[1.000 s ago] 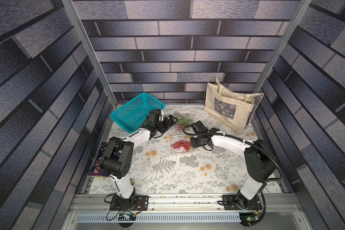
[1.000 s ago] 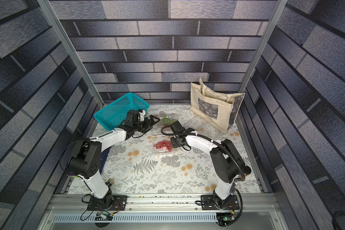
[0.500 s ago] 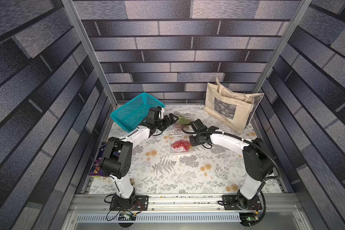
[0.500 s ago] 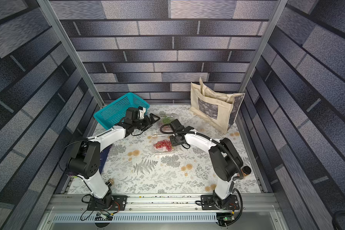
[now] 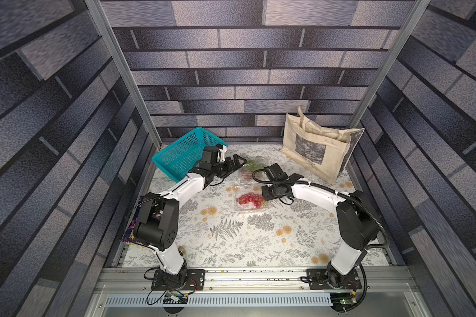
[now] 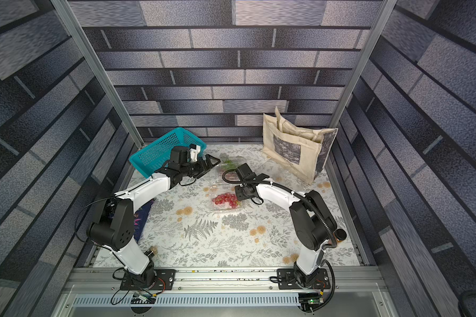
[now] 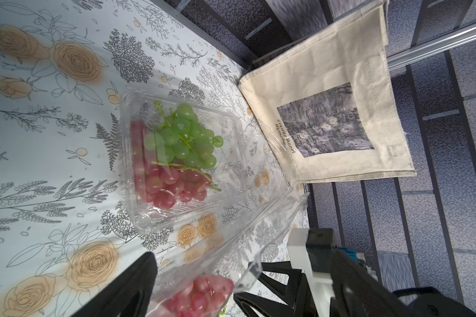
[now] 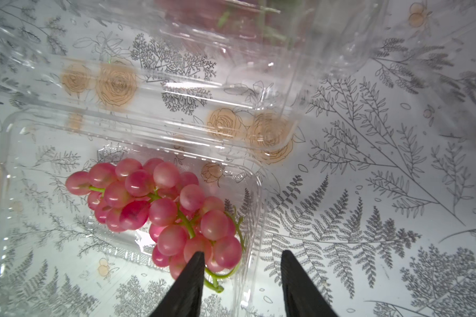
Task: Pack grapes into containers
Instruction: Close the packing box at the center of the board.
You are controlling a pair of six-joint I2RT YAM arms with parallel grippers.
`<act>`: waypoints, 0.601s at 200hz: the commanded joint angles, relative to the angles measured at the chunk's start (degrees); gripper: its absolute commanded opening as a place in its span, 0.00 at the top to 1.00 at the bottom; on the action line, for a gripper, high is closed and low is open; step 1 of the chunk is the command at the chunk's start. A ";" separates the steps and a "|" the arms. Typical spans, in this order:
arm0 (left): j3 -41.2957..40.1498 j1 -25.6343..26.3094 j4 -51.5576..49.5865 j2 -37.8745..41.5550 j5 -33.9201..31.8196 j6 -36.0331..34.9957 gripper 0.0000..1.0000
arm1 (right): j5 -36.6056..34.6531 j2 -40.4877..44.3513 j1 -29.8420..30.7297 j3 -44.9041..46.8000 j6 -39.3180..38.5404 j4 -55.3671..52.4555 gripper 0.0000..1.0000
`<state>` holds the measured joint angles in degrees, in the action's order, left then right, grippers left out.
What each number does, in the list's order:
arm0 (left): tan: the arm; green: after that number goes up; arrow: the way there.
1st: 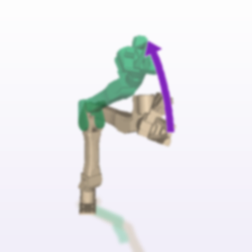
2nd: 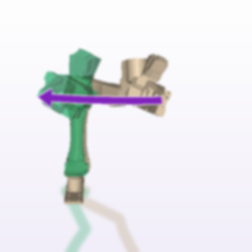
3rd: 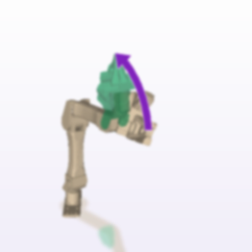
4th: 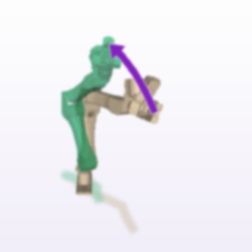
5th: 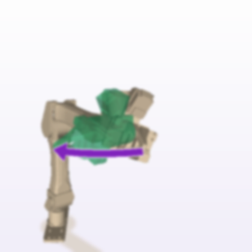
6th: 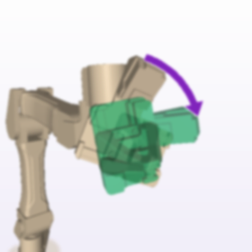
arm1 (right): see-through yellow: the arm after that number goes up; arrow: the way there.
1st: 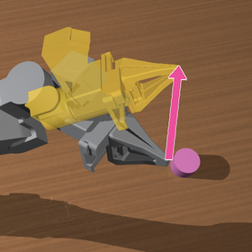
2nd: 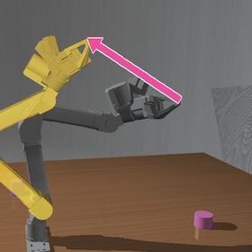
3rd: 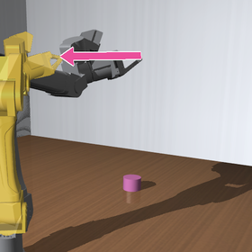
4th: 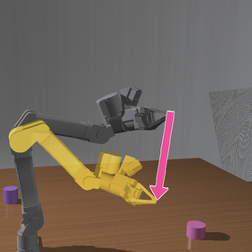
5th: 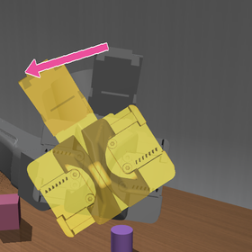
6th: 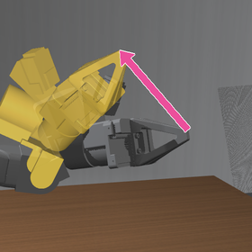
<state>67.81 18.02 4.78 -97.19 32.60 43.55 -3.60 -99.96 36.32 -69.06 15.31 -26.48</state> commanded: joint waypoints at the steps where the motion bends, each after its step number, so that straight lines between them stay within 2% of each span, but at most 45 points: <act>1: 0.59 0.64 -1.24 2.92 0.89 -2.59 0.00 | 2.10 4.48 -0.46 2.15 1.89 2.79 0.44; 38: -0.42 1.27 -1.52 3.84 0.28 -3.07 0.00 | 2.02 10.00 -0.61 4.24 3.19 3.30 0.27; 79: -1.04 2.07 -1.96 4.69 -0.26 -3.48 0.00 | 3.88 17.76 -3.24 6.29 6.22 3.78 0.01; 120: -2.76 3.25 -1.85 6.07 -0.91 -3.54 0.00 | 6.47 21.65 -7.78 4.43 8.75 2.88 0.00</act>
<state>66.61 20.32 3.53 -93.97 32.40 41.91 0.78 -79.50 30.70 -63.57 21.47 -23.57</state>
